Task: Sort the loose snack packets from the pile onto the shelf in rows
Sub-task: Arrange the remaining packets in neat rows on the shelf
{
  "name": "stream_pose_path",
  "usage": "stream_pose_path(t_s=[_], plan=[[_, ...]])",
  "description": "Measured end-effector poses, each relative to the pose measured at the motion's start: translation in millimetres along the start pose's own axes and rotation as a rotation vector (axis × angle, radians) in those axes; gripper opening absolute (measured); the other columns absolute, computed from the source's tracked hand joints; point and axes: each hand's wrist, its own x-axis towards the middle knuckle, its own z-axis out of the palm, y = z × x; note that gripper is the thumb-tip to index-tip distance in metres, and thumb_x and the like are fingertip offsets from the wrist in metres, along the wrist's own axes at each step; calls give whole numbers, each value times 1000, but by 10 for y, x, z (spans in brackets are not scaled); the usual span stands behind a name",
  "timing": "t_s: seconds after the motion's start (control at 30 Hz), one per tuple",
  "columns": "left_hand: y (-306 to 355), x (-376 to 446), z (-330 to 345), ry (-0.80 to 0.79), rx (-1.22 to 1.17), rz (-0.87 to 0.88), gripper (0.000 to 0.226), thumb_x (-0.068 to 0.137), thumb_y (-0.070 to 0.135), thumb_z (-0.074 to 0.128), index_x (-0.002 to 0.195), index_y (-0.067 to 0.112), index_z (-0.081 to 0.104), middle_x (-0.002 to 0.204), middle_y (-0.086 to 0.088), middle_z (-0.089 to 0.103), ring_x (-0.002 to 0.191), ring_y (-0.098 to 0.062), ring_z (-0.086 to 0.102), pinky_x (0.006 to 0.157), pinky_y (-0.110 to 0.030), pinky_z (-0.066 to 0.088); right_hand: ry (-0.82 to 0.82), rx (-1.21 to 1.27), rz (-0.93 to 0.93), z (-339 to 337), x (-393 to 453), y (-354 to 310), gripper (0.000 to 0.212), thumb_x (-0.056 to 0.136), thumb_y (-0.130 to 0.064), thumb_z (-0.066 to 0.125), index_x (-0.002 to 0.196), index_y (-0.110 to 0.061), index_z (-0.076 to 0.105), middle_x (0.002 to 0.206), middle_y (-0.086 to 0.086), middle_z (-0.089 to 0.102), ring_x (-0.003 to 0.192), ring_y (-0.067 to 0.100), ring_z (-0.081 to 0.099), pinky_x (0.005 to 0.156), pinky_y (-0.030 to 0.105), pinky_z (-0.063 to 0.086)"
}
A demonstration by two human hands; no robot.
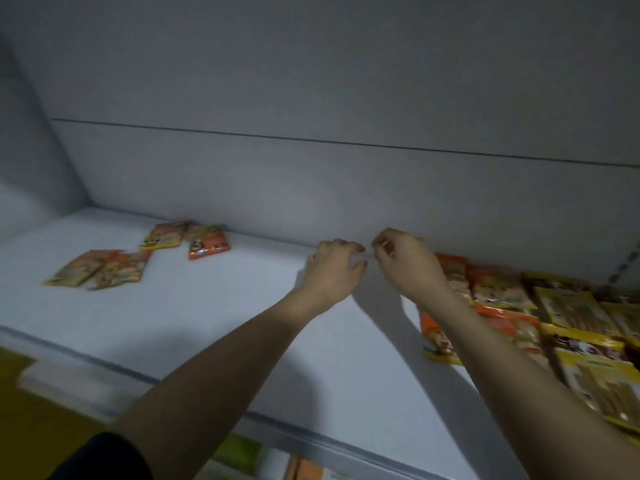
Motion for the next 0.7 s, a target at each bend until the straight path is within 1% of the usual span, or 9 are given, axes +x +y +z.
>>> stream_pose_path(t_s=[0.1,0.17,0.23,0.3,0.4,0.47,0.53,0.63,0.7], plan=[[-638,-298,-424,60,27,-175,33,100,34,50,130,29,60,138,2,57,132,-22,43,106,-40,39,-143,102,-48,558,69,-546,17,92,-20,53,95,-18,69,92,8,73,91,33,66,77,39,53],[-1068,-520,-725,117,26,-286,31,100,32,51,129,28,61,138,0,56,131,-20,44,108,-39,38,-245,134,-85,905,59,-896,15,92,-22,51,90,-23,67,89,5,73,88,30,66,77,36,53],[-1489,-725,-1020,180,29,-380,30,100,29,52,127,25,63,136,-2,58,126,-20,48,103,-36,39,-330,163,-107,1205,39,-1227,15,91,-24,51,90,-25,66,88,2,71,87,29,65,76,35,53],[-1896,-903,-1286,243,22,-445,27,98,25,55,123,22,66,132,-5,61,120,-22,53,99,-34,42,-391,166,-122,1477,32,-1543,16,91,-25,50,91,-24,66,90,2,71,86,28,64,73,32,51],[-2476,-1128,-1640,359,-36,-516,26,93,19,55,114,18,71,125,-5,66,113,-24,59,98,-36,48,-448,169,-143,1875,66,-2005,18,93,-27,49,91,-24,66,94,3,71,89,28,64,76,34,52],[-2830,-1264,-1859,438,-84,-534,29,91,16,50,111,16,72,123,-5,66,112,-27,60,97,-42,51,-458,186,-144,2136,119,-2316,19,95,-28,48,92,-23,66,94,4,71,90,27,64,78,36,53],[-3180,-1356,-2045,473,-66,-575,28,94,12,51,112,14,72,120,-9,67,110,-31,60,93,-45,52,-438,206,-118,2383,187,-2612,18,97,-27,49,93,-21,66,94,2,69,90,26,63,76,35,50],[-3638,-1428,-2226,471,10,-650,26,98,16,54,120,11,67,125,-13,62,117,-33,53,93,-42,48,-312,218,-80,2707,286,-2954,18,98,-27,50,90,-18,64,90,1,65,88,26,61,67,31,40],[-3867,-1438,-2278,428,33,-682,34,100,24,54,129,10,62,133,-16,56,124,-34,47,98,-42,43,-195,212,-55,2892,362,-3080,18,98,-27,50,95,-14,63,94,5,66,90,27,61,66,31,39]])
